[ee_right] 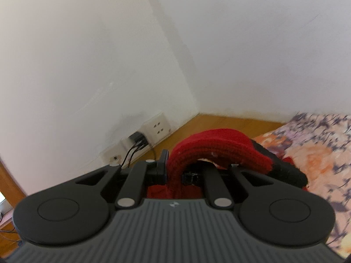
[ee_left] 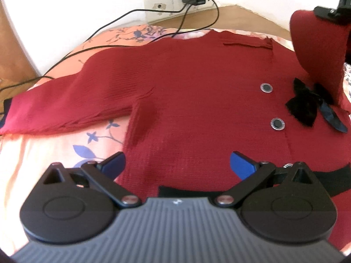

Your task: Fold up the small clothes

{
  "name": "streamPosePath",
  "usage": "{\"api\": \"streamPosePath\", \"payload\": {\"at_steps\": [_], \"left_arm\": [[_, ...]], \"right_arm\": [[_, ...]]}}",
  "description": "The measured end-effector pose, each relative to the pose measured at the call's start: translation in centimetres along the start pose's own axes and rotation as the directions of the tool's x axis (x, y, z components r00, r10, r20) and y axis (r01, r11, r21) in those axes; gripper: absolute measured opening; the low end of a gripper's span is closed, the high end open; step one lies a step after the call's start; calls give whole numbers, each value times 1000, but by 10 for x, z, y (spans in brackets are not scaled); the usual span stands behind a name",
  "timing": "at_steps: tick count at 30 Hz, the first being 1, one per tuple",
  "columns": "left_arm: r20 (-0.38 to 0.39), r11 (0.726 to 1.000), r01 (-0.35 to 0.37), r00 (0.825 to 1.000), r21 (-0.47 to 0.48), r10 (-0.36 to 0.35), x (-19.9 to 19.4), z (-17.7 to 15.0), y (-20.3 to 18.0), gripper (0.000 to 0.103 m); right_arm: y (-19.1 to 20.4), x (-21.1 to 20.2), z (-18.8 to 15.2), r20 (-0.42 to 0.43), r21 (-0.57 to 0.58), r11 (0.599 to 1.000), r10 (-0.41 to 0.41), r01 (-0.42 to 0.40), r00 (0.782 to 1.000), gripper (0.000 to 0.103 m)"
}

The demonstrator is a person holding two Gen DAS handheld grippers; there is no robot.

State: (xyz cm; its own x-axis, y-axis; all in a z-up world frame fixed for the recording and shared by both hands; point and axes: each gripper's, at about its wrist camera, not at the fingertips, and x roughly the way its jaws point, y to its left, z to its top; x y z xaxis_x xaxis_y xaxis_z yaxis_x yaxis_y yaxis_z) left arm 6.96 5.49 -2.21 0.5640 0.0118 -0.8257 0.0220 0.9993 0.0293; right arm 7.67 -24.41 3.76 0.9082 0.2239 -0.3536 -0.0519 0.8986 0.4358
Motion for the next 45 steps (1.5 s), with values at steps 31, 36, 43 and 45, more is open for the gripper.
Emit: {"api": "streamPosePath", "payload": {"at_steps": [31,36,43,45], "left_arm": [[-1,1000,9,1000,7,-9,9,1,50,103],[17,999,32,999,37,-33,6,5,47,103],[43,993,66,997,99,-71,1,15,22,103],[59,990,74,995,117,-81,-4,19,12,103]], "right_arm": [[68,112,-114,-325,-165,982,30,-88,945,82],[69,77,-102,-318,-177,981,22,-82,948,86],[49,22,-81,-267,-227,974,-41,-21,963,86],[37,10,-75,-255,-213,977,-66,11,965,86]]}}
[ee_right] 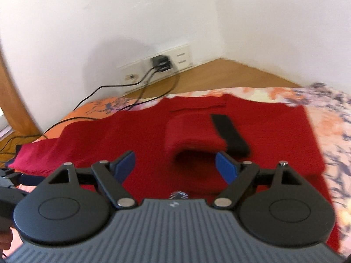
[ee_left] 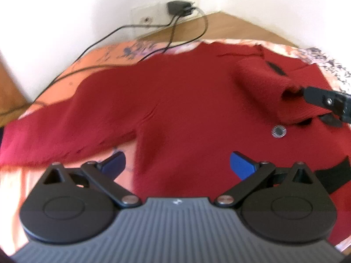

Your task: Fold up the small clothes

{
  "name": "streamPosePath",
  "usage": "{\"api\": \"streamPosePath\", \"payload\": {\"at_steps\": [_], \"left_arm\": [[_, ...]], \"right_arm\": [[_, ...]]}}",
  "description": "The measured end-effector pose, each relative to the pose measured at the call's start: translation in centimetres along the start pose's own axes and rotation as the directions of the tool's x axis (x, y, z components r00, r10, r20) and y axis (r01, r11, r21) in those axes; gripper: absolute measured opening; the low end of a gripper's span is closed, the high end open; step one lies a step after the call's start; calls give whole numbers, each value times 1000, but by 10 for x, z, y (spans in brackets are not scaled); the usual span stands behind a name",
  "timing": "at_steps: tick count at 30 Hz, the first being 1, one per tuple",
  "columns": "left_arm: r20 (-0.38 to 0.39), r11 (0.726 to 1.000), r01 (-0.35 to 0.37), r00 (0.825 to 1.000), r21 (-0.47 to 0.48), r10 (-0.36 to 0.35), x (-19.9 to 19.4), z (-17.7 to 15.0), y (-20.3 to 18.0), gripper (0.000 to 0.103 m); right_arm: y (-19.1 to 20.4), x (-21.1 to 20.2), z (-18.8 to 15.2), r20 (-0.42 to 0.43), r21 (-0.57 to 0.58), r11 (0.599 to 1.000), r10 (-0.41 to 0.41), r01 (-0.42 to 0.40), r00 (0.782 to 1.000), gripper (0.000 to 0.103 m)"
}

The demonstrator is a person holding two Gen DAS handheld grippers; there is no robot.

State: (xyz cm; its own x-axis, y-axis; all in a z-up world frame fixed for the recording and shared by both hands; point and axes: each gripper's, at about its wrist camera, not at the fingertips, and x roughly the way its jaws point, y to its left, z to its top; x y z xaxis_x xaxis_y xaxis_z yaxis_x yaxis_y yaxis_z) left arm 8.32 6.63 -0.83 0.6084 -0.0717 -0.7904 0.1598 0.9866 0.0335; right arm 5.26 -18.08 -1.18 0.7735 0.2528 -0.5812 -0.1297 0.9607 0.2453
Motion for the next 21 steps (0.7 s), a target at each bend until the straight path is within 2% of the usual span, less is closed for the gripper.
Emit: {"api": "streamPosePath", "payload": {"at_steps": [10,16,21], "left_arm": [[81,992,13,996,123,-24,3,34,-67,103],[66,977,8,998,211,-23,32,49,-105,103],[58,953,15,998,302,-34,55,57,-134,103]], "right_arm": [[-69,-31,-2,0,68,993,-95,94,996,89],[-99,-30,-5,-18,105,989,-107,108,994,89],[-114,-26,-8,-30,117,987,-109,111,994,89]]}}
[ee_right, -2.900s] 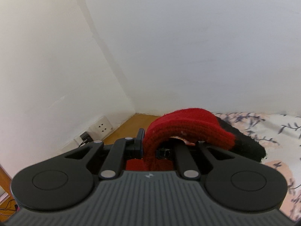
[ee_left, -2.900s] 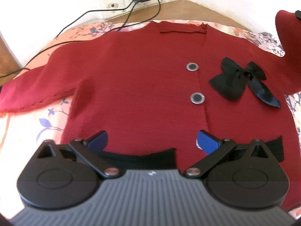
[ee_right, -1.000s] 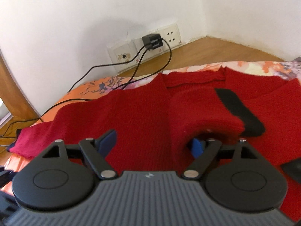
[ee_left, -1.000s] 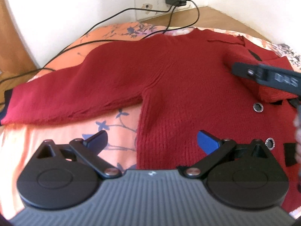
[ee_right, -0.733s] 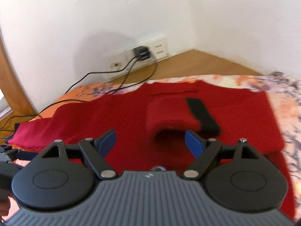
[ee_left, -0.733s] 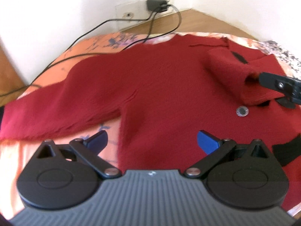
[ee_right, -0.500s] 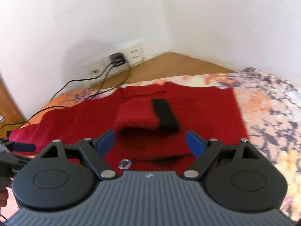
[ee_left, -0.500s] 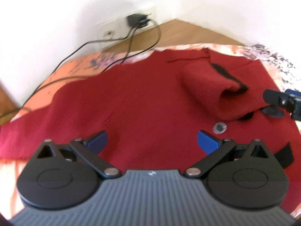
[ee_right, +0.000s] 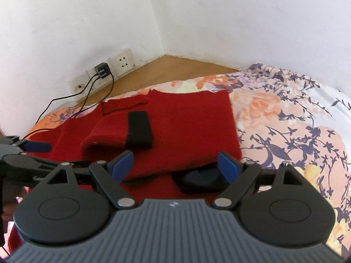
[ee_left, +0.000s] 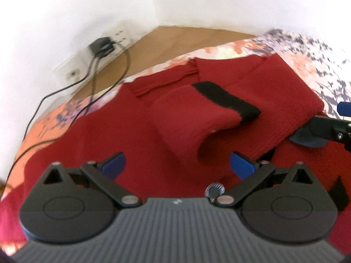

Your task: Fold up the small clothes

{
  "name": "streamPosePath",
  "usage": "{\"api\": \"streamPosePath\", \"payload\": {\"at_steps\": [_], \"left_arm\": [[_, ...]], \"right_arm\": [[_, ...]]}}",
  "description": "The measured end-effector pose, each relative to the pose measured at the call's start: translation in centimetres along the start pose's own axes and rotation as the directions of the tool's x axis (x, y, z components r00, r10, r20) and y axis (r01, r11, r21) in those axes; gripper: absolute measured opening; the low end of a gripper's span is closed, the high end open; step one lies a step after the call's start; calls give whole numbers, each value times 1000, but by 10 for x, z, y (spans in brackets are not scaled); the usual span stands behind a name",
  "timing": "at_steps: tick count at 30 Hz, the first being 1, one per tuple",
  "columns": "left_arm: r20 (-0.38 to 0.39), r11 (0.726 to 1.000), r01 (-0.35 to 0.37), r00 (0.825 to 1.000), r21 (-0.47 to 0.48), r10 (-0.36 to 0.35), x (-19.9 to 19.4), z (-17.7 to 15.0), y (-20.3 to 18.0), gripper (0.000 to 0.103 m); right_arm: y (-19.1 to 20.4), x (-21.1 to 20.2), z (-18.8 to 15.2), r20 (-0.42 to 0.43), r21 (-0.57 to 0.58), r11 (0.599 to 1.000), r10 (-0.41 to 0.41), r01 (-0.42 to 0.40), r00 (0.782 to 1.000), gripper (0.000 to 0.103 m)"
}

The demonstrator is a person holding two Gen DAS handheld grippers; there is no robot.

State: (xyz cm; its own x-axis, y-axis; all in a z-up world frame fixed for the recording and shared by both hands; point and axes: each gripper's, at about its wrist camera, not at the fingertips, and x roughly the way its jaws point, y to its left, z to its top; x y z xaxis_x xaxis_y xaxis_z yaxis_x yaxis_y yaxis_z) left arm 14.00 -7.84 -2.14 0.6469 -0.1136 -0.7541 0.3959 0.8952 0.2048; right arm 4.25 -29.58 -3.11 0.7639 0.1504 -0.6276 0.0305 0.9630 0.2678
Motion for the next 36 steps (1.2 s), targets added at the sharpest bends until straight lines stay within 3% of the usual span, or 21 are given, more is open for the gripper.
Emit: {"api": "streamPosePath", "payload": {"at_steps": [6,13,16,18,19,20,23,30,36], "left_arm": [[32,993,-20,999,117,17,22,12,-27,103],[85,968,-44,996,247,24,36,16,-51,88],[103,965,-39,995,259,13,37,17,-55,74],[107,968,-21,994,251,-6,38,17,-56,59],[108,969,-11,994,248,-16,38,18,-56,45],[108,970,-2,994,241,-24,37,18,-55,31],[123,979,5,992,206,-30,34,20,-49,15],[185,1000,13,983,6,-14,11,24,-11,13],[197,984,1,980,-180,35,-3,14,31,13]], "right_arm": [[-12,7,-1,-14,16,1000,3,-3,1000,89],[-25,14,0,-23,36,999,7,-6,1000,89],[-30,17,0,-29,41,999,7,-6,1000,89],[-32,19,0,-32,41,999,9,-8,999,89],[-33,20,0,-32,41,999,10,-9,999,89],[-33,21,0,-34,41,999,12,-11,999,89],[-33,23,0,-37,43,999,19,-17,999,89],[-27,27,1,-38,34,999,33,-32,999,89],[-18,31,2,-40,12,999,46,-46,998,89]]}}
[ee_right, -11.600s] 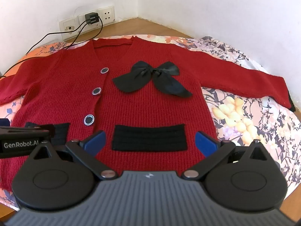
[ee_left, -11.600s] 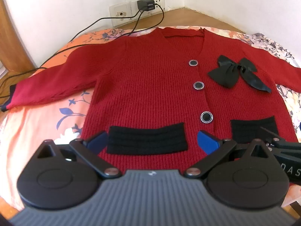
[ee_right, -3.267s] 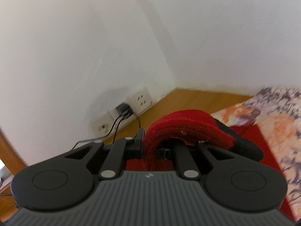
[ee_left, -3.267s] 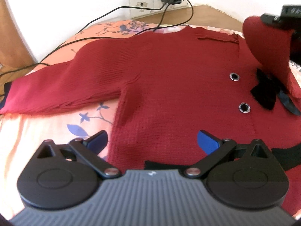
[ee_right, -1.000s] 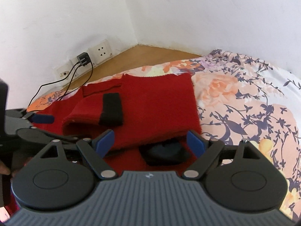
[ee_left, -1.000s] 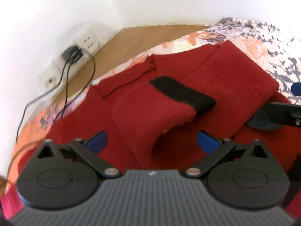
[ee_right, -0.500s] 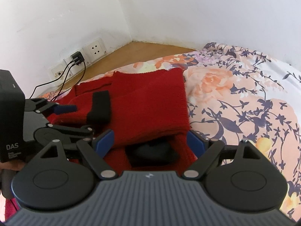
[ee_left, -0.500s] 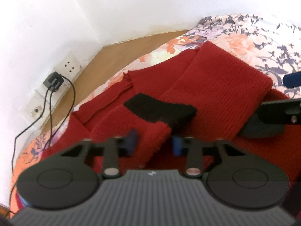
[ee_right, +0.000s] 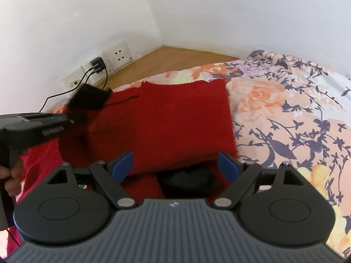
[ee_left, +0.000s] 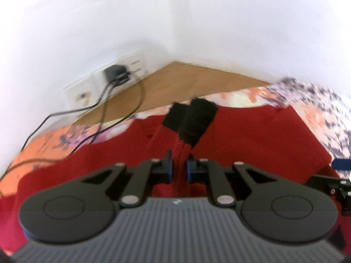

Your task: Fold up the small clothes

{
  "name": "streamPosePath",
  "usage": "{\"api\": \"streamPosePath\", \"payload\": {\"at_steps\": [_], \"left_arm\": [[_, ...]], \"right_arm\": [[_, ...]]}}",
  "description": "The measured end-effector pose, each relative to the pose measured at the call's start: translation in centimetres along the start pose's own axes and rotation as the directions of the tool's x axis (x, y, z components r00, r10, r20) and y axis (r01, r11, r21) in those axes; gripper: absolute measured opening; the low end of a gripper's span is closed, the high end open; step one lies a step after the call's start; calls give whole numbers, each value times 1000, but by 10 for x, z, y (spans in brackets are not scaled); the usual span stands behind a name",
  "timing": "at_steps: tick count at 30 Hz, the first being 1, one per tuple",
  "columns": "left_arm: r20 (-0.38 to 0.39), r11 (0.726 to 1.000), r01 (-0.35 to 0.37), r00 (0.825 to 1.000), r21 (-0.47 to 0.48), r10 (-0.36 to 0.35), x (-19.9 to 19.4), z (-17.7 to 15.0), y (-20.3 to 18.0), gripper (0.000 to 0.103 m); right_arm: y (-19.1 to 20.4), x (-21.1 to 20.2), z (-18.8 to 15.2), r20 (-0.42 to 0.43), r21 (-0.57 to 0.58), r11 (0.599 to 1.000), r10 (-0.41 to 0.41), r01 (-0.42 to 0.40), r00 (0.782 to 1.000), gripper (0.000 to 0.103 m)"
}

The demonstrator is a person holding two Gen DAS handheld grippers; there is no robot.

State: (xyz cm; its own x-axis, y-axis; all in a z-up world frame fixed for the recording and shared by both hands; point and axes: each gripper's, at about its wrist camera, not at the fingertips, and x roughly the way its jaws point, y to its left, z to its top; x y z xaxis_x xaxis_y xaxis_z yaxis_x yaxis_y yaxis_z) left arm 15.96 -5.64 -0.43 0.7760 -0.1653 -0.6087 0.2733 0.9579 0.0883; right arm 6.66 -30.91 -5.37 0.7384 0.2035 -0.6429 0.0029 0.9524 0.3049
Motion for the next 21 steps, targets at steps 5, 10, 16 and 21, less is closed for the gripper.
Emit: {"api": "streamPosePath", "payload": {"at_steps": [5,10,16,21], "left_arm": [[-35,994,-44,999,-97,41,-4,-14,32,13],[-105,975,-45,994,-217,23,-2,-36,59,17],[-144,962,-50,990,-270,12,-9,-57,76,46],[-150,961,-65,988,-270,24,-25,-64,87,55]], "right_arm": [[6,5,-1,-8,-9,1000,4,-4,1000,89],[12,10,-2,-16,-29,1000,1,-2,1000,89],[16,17,-4,-34,-47,999,-7,5,999,89],[19,19,-5,-41,-54,999,-10,7,999,89]]}}
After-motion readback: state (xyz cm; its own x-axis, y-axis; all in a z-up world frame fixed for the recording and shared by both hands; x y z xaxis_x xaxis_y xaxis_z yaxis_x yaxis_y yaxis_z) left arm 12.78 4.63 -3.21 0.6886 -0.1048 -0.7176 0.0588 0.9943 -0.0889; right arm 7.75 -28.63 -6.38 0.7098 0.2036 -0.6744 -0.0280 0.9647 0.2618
